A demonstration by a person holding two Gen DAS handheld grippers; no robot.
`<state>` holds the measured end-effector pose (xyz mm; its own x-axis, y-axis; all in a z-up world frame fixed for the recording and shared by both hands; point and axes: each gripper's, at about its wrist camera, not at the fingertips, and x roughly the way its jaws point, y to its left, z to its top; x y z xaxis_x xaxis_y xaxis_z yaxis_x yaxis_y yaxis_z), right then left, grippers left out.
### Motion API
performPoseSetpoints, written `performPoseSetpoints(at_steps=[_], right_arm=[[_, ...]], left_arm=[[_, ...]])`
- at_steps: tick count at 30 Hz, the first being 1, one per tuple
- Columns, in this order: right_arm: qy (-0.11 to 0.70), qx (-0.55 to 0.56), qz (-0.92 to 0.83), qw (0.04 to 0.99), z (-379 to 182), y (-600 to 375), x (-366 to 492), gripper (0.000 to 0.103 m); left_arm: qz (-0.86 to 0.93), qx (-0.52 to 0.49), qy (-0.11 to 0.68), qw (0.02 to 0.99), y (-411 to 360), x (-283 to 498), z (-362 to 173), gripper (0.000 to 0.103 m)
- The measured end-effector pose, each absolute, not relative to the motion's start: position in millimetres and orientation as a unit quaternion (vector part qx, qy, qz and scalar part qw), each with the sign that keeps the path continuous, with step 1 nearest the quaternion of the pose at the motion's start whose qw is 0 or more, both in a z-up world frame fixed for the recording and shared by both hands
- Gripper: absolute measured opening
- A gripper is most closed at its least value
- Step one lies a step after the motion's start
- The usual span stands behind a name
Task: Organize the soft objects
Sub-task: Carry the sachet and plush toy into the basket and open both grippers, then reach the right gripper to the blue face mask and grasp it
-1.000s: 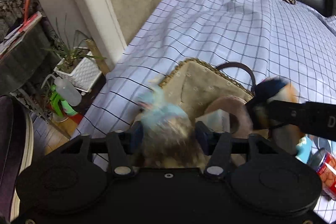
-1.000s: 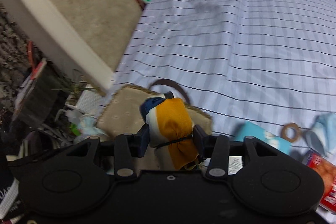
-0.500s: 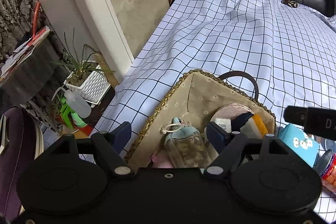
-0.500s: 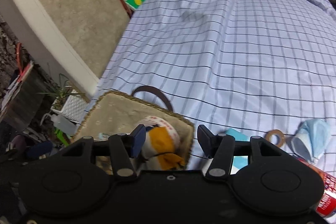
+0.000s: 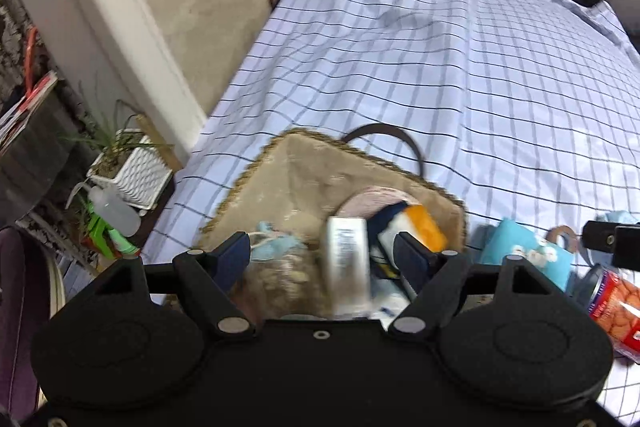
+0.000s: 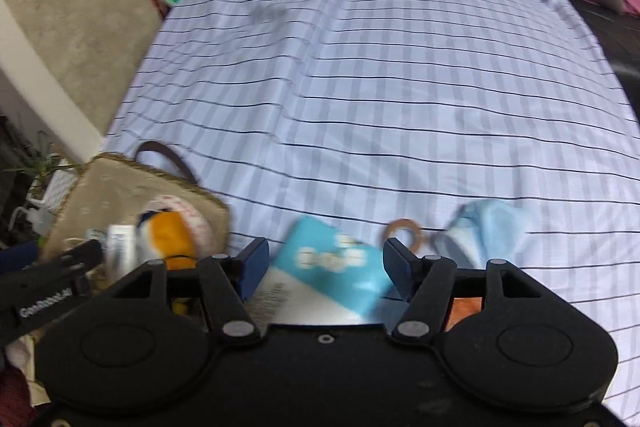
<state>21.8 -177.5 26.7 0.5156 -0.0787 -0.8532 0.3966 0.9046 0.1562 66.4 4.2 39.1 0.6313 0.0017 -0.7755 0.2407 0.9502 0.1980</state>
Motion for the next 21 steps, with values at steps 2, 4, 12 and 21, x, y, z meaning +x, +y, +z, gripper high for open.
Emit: performPoseSetpoints(at_steps=[2, 4, 12, 21], right_arm=[[0.474, 0.17, -0.156, 0.85, 25, -194, 12, 0.064], [0.475, 0.175, -0.172, 0.845, 24, -211, 3, 0.065], [0.475, 0.185, -0.247, 0.824, 14, -278, -34, 0.07], [0.501, 0.169, -0.279, 0.801, -13, -324, -51, 0.088]], left_arm=[[-0.077, 0.147, 0.426, 0.889, -5, 64, 37, 0.075], [-0.087, 0.15, 0.427, 0.887, -14, 63, 36, 0.075], [-0.134, 0.163, 0.426, 0.88, -59, 50, 32, 0.076], [-0.178, 0.184, 0.447, 0.857, -112, 42, 8, 0.076]])
